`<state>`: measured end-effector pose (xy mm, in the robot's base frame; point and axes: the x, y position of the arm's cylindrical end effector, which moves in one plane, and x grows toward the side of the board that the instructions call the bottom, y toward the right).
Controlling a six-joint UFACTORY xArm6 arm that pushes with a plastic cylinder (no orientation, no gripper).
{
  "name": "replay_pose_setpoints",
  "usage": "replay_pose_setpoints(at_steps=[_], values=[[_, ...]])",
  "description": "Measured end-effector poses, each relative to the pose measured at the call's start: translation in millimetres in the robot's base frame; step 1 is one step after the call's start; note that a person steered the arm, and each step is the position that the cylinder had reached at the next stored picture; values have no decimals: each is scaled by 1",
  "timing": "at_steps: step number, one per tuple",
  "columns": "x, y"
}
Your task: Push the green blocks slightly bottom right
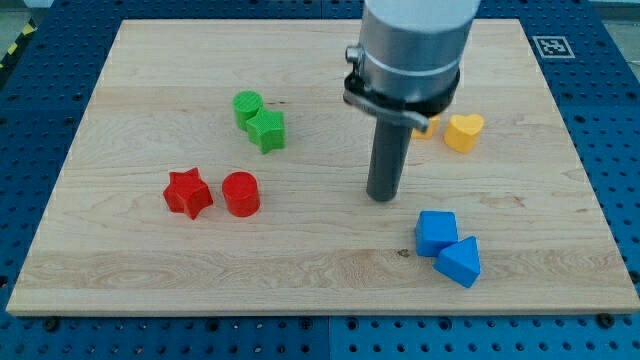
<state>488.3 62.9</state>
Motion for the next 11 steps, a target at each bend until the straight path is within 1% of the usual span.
replay_pose_setpoints(at_steps=[2,3,4,5,7,8,10,11], values=[[-104,-13],[-150,-39],[-167,-103],[-158,-175],[-150,-178],[-141,-170],[-133,-132],[-134,-130]])
